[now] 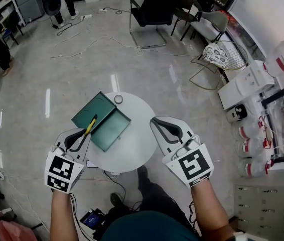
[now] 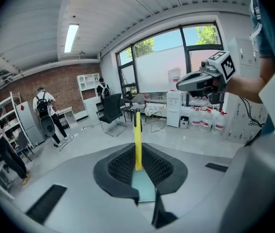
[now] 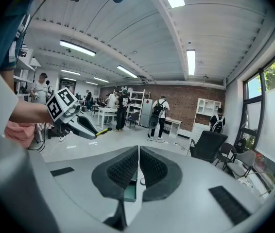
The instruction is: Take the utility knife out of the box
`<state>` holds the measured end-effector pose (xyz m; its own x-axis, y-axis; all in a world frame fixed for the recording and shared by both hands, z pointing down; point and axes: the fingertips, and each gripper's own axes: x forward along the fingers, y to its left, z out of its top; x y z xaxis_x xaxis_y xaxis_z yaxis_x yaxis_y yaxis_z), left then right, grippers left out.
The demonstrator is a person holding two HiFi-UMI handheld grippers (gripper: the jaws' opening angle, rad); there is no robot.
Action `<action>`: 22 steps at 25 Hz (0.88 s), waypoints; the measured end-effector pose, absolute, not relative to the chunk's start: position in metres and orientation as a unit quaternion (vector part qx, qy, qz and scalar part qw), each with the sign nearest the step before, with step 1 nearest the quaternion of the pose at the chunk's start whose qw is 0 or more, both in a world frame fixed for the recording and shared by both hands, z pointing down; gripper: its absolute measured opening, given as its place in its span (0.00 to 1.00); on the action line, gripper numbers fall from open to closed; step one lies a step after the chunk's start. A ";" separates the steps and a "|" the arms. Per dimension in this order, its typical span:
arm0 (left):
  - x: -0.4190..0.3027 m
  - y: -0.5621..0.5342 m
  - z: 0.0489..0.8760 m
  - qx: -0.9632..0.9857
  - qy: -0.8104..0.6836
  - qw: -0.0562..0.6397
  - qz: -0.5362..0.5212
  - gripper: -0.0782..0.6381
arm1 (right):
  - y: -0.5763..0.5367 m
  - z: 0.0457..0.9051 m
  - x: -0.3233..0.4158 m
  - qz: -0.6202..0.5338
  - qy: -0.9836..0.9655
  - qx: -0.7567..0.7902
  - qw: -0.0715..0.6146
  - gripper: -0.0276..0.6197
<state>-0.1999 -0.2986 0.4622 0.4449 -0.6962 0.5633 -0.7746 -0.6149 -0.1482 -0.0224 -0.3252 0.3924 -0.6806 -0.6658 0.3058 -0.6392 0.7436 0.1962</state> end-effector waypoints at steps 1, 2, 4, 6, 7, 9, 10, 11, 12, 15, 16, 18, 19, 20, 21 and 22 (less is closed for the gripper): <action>-0.201 -0.292 0.452 0.849 -0.436 0.059 0.294 0.18 | -0.320 0.387 -0.024 -0.038 -0.916 0.356 0.178 0.10; -0.202 -0.285 0.442 0.850 -0.437 0.052 0.288 0.18 | -0.314 0.381 -0.025 -0.038 -0.917 0.357 0.175 0.10; -0.204 -0.272 0.421 0.853 -0.441 0.040 0.276 0.18 | -0.304 0.369 -0.029 -0.041 -0.918 0.357 0.167 0.10; -0.208 -0.260 0.401 0.855 -0.445 0.030 0.264 0.18 | -0.296 0.356 -0.033 -0.043 -0.920 0.356 0.158 0.10; -0.209 -0.253 0.391 0.856 -0.447 0.025 0.258 0.18 | -0.291 0.348 -0.035 -0.044 -0.921 0.355 0.154 0.10; -0.213 -0.239 0.373 0.858 -0.450 0.018 0.247 0.18 | -0.281 0.333 -0.039 -0.048 -0.923 0.353 0.146 0.10; -0.215 -0.232 0.364 0.859 -0.451 0.015 0.242 0.18 | -0.275 0.326 -0.041 -0.051 -0.923 0.352 0.144 0.10; -0.216 -0.224 0.356 0.860 -0.453 0.011 0.236 0.18 | -0.269 0.319 -0.043 -0.055 -0.924 0.352 0.142 0.10; -0.217 -0.217 0.347 0.861 -0.454 0.009 0.228 0.18 | -0.263 0.313 -0.044 -0.059 -0.924 0.351 0.140 0.10; -0.215 -0.196 0.323 0.870 -0.453 0.011 0.194 0.18 | -0.245 0.296 -0.049 -0.071 -0.924 0.349 0.137 0.10; -0.215 -0.190 0.317 0.872 -0.453 0.010 0.187 0.18 | -0.240 0.291 -0.050 -0.075 -0.924 0.348 0.135 0.10; -0.218 -0.178 0.305 0.872 -0.456 0.002 0.178 0.18 | -0.230 0.281 -0.056 -0.081 -0.925 0.346 0.132 0.10; -0.220 -0.171 0.299 0.872 -0.457 -0.003 0.174 0.18 | -0.224 0.276 -0.060 -0.085 -0.926 0.345 0.131 0.10; -0.222 -0.165 0.294 0.872 -0.459 -0.008 0.170 0.18 | -0.219 0.270 -0.062 -0.089 -0.926 0.343 0.129 0.10; -0.223 -0.158 0.287 0.872 -0.460 -0.012 0.165 0.18 | -0.213 0.264 -0.064 -0.093 -0.926 0.342 0.128 0.10; -0.222 -0.151 0.280 0.872 -0.462 -0.015 0.160 0.18 | -0.207 0.259 -0.065 -0.098 -0.927 0.340 0.126 0.10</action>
<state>-0.2221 -0.1508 0.2799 0.5207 -0.8112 0.2660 -0.8017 -0.5718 -0.1745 -0.0655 -0.2071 0.2588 -0.7374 -0.6542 0.1681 -0.6047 0.7503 0.2672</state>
